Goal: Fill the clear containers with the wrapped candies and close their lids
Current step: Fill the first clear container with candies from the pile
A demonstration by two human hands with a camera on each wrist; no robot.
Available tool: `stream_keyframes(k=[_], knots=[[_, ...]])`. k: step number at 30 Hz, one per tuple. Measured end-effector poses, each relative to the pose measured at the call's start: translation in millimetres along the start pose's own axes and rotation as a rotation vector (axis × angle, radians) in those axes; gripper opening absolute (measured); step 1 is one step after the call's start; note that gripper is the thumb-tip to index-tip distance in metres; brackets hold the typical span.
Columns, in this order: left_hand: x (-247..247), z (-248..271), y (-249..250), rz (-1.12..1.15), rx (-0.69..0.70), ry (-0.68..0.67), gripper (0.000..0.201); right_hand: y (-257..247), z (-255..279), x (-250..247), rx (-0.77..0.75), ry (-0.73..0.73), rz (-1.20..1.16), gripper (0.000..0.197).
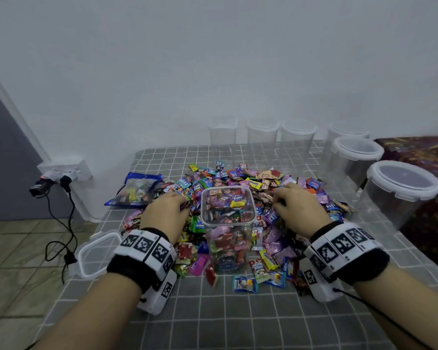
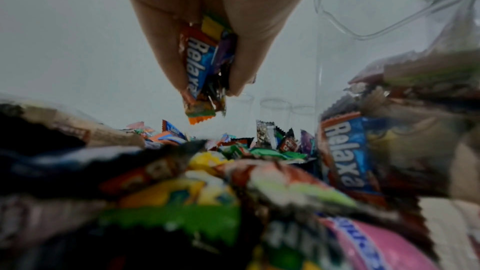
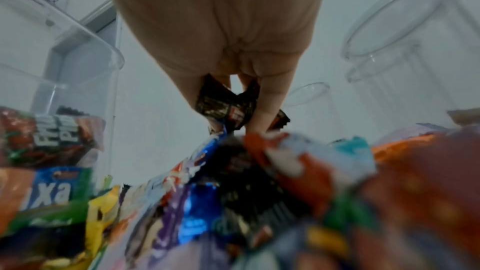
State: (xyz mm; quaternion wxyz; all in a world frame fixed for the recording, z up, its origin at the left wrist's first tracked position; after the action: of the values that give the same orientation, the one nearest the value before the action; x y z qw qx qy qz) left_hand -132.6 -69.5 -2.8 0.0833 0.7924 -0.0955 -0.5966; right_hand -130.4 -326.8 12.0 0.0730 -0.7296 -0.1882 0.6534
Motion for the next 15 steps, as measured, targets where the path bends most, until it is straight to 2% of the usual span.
stream_keyframes(k=[6,12,15], knots=[[-5,1,2,0.054,0.026,0.072,0.028,-7,4,-19,-0.056,0.185,-0.120,0.014],[-3,3,3,0.080,0.047,0.084,0.028,-37,8,-61,-0.185,0.440,-0.269,0.008],[-3,3,3,0.087,0.044,0.082,0.028,-60,14,-71,-0.288,0.487,-0.318,0.006]])
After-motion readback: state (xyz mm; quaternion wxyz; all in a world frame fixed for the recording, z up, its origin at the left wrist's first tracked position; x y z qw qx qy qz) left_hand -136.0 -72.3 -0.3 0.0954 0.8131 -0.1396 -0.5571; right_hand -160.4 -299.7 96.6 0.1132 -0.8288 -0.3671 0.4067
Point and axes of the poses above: each hand's wrist, its own z-axis away from the middle knuckle, its own x-axis out of the palm, y = z × x, the point moved 5 cm from there along -z, towards the middle knuckle, and after that the axes turned 1 degree about -z, right-handed, at the moved point
